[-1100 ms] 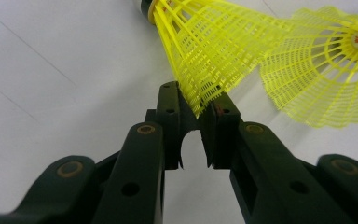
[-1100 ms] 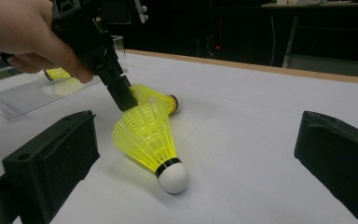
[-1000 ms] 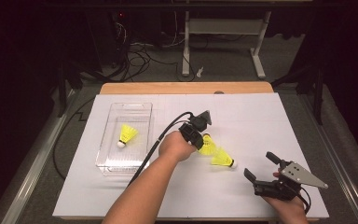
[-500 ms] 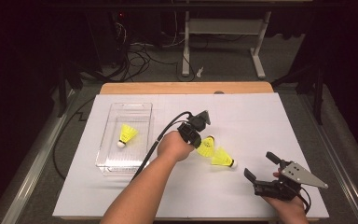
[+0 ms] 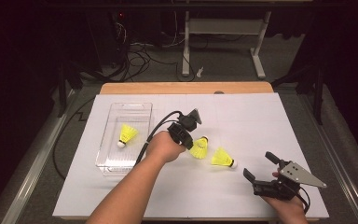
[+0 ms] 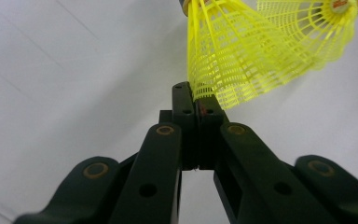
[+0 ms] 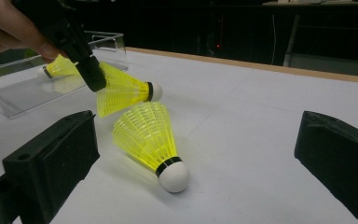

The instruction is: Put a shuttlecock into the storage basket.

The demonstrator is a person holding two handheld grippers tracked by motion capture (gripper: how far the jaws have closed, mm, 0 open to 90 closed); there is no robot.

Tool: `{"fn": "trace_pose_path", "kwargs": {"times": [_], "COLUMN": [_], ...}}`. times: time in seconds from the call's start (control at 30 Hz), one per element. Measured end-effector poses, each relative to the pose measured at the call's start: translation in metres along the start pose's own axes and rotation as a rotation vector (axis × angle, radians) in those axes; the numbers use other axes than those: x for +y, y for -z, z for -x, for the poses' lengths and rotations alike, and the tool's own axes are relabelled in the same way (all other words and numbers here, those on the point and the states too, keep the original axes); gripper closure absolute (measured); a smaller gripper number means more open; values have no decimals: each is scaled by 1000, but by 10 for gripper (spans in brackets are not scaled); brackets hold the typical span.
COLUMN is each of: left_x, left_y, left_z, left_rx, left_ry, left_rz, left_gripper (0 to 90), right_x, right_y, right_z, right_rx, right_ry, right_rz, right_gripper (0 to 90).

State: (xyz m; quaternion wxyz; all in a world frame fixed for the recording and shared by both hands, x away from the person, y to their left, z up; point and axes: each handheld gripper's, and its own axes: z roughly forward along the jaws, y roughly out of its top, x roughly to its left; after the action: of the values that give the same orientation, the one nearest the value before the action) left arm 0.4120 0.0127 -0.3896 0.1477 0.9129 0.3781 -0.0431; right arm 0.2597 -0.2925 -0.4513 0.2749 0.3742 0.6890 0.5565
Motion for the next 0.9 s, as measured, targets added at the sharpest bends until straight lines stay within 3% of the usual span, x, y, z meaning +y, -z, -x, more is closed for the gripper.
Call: {"fn": "trace_pose_path", "kwargs": {"times": [0.43,0.67,0.9], "left_x": [-24,-34,-45], "left_y": [14,21,25], "left_z": [-1,5,8], "left_rx": [0,-11,-25], "left_ry": [-5,-32,-34], "left_rz": [-9,-21,-28], "left_gripper": [900,900,899], "right_x": [0,0,0], "right_y": [-1,-1,-1], "right_z": [-2,-2,-3], "right_rx": [0,-1,1], "right_ry": [4,6,8], "right_rz": [-8,-7,-7], "right_gripper": [2,2,2]}}
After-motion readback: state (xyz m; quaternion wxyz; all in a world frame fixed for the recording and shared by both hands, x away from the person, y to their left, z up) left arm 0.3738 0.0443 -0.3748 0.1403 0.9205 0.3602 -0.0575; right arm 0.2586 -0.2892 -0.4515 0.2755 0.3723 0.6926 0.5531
